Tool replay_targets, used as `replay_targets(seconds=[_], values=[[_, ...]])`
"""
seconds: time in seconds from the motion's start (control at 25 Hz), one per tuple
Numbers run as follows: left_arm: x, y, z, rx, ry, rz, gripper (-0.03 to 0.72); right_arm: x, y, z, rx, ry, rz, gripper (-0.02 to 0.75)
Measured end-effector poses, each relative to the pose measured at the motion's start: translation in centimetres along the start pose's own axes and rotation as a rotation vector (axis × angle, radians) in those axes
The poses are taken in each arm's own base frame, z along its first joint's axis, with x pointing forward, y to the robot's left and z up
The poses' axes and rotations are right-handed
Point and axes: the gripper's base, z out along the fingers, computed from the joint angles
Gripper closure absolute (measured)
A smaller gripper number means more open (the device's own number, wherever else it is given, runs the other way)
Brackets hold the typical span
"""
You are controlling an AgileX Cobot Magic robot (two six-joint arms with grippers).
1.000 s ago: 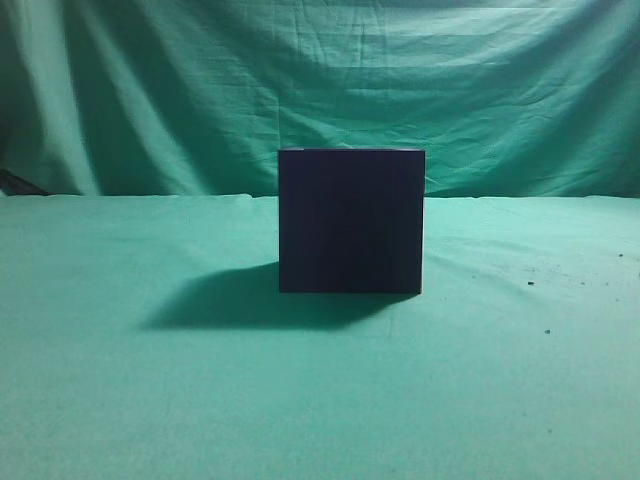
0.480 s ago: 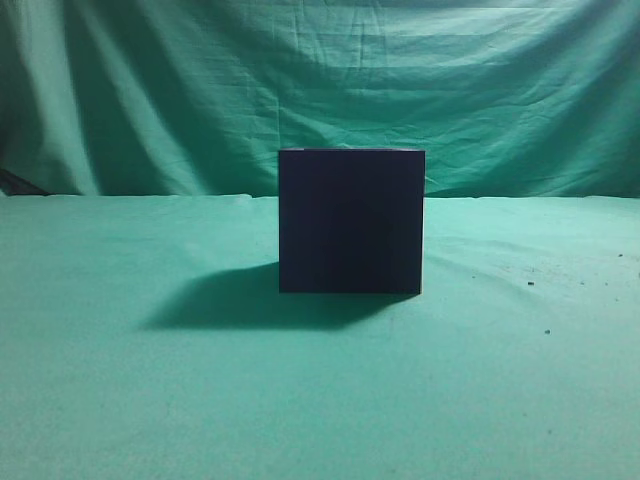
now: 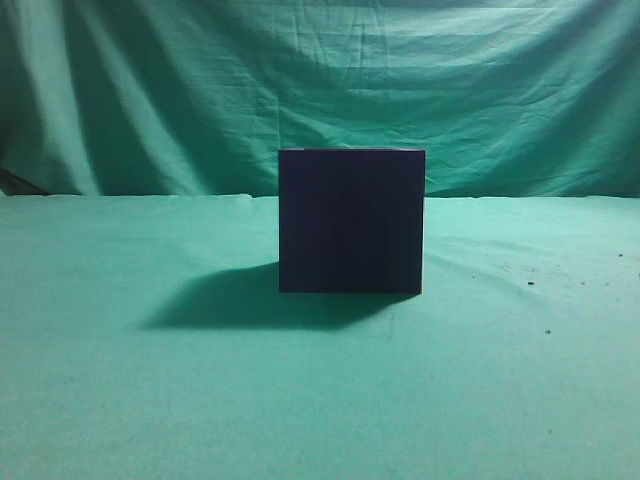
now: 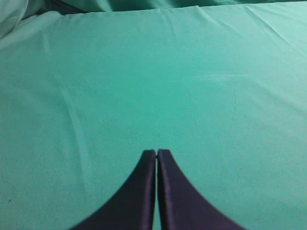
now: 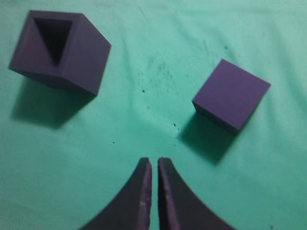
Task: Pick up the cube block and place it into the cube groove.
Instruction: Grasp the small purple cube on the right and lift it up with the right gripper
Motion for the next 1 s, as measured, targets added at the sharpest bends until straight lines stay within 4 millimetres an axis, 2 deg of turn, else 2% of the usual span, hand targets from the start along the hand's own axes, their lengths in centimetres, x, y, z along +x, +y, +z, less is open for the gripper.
replay_targets(seconds=[0.2,0.36,0.52,0.72,1.0], values=[[0.0,0.0,0.0,0.0,0.0,0.0,0.688,-3.0,-1.5,1.5,0.1,0.161,0.181,0.738],[0.0,0.0,0.0,0.0,0.0,0.0,0.688,-3.6,-3.4,4.1,0.207,0.268,0.258,0.738],[0.0,0.0,0.0,0.0,0.0,0.0,0.688,-4.0,-4.4,6.5,0.228,0.33,0.283,0.738],[0.0,0.0,0.0,0.0,0.0,0.0,0.688,-4.3,-4.4,7.8,0.218,0.332,0.322,0.738],[0.0,0.0,0.0,0.0,0.0,0.0,0.688,-5.5,-3.0,8.5,0.278,0.317,0.291,0.738]])
